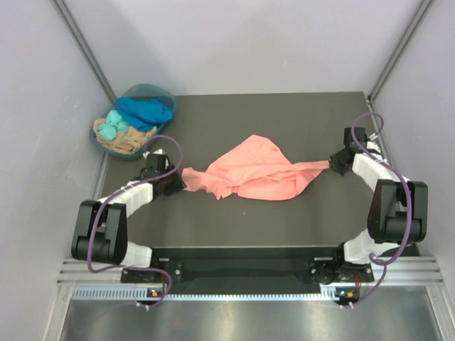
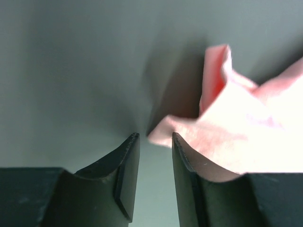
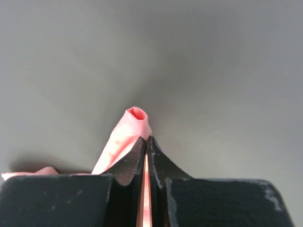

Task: Fold and stack the t-shirts
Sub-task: Flatten the tshirt out

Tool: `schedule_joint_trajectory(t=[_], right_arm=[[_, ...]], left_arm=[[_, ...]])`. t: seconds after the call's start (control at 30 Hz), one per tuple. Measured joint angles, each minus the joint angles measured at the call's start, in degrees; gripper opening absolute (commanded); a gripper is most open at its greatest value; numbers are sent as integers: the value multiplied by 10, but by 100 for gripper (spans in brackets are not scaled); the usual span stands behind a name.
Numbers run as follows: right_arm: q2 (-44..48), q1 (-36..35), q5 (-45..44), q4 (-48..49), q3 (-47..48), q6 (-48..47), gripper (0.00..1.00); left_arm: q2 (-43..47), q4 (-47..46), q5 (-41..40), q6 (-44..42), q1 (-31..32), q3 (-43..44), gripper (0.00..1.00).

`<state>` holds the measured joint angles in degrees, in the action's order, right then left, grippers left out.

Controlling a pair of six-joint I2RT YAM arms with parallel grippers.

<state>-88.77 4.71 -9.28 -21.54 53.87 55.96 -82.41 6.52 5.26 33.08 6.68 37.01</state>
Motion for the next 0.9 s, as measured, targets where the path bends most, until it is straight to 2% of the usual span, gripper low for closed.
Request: schedule_joint_trajectory(t=[0.17, 0.73, 0.87, 0.9], right_arm=[[-11, 5, 7, 5, 0, -7, 0], [-17, 16, 23, 10, 0, -16, 0], [-17, 16, 23, 10, 0, -19, 0], [-17, 16, 23, 10, 0, -20, 0]], left_arm=[[28, 8, 0, -2, 0, -14, 39], [-40, 10, -2, -2, 5, 35, 31], [-53, 9, -5, -2, 13, 46, 27], [-58, 9, -6, -2, 16, 51, 23]])
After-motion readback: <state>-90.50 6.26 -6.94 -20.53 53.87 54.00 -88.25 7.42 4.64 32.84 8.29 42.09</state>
